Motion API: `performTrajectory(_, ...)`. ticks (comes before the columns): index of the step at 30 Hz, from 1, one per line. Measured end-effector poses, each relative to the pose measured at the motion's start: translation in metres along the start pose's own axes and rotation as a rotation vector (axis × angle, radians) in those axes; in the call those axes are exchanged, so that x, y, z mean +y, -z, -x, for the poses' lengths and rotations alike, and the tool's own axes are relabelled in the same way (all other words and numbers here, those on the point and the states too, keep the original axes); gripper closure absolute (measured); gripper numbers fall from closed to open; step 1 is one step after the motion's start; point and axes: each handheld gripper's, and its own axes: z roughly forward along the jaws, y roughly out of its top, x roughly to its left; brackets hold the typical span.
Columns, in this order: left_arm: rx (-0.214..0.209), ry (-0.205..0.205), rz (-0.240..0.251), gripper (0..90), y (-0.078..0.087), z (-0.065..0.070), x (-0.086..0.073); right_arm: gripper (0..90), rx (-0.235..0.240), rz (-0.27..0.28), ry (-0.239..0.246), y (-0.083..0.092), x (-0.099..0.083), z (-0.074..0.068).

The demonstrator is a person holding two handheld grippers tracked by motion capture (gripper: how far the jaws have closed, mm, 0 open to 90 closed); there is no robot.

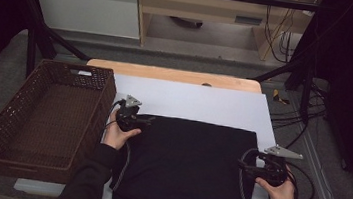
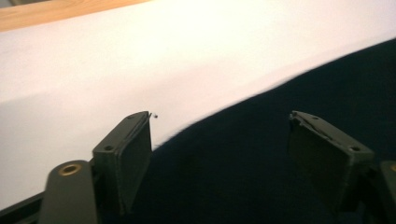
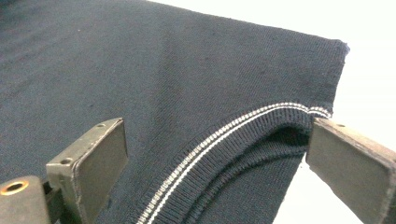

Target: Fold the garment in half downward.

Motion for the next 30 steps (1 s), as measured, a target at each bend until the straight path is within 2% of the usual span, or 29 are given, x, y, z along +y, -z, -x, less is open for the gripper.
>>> performTrajectory(8,0.037,0.006,-0.043,28.1,-0.018,-0.012,-0.006,6.3,-0.003,-0.011,0.01,-0.002,0.0,0.0)
performTrajectory(10,0.041,-0.015,-0.094,28.8,-0.023,-0.015,-0.004,6.4,-0.004,-0.012,0.009,-0.002,-0.001,0.0)
performTrajectory(11,0.046,-0.026,-0.103,29.5,-0.025,-0.016,-0.003,6.4,-0.004,-0.015,0.011,-0.002,-0.001,0.0)
performTrajectory(15,0.034,-0.018,-0.099,31.6,-0.028,-0.019,-0.004,6.5,-0.005,-0.015,0.007,-0.002,-0.001,0.001)
performTrajectory(18,0.02,0.006,-0.094,33.0,-0.029,-0.023,-0.005,6.7,-0.007,-0.018,0.011,-0.002,-0.001,0.001)
performTrajectory(20,0.015,-0.002,-0.107,34.4,-0.029,-0.023,-0.003,7.1,-0.005,-0.02,0.009,-0.002,0.0,0.002)
performTrajectory(23,0.005,-0.012,-0.124,40.7,-0.028,-0.021,-0.001,7.9,-0.009,-0.023,0.003,-0.003,0.0,0.002)
performTrajectory(30,-0.032,-0.037,-0.146,65.7,-0.023,-0.015,-0.001,10.7,-0.016,-0.028,0.005,-0.007,0.003,0.006)
